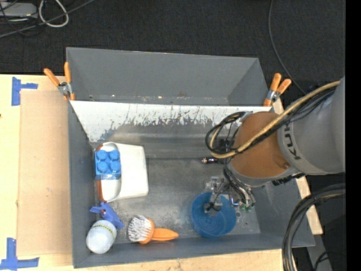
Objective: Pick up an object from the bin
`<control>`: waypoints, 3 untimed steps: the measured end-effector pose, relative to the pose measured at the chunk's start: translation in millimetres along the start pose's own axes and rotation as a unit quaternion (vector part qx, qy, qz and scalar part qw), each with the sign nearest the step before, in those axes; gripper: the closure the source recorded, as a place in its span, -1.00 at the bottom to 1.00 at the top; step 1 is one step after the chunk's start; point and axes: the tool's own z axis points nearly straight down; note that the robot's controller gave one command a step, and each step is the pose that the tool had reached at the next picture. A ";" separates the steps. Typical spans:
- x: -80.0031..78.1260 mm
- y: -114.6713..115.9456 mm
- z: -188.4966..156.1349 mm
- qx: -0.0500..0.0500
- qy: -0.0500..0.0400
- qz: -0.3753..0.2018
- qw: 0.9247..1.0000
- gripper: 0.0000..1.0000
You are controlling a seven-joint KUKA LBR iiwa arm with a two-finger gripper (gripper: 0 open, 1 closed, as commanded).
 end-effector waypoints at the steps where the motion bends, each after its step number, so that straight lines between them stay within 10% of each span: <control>1: -0.2 2.5 -18.8 -0.002 -0.002 0.004 1.000 1.00; 3: -0.2 0.8 -26.4 -0.001 -0.004 0.007 1.000 1.00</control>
Offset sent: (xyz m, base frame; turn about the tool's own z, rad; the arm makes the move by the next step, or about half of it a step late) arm 0.0039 0.0084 0.0202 0.0108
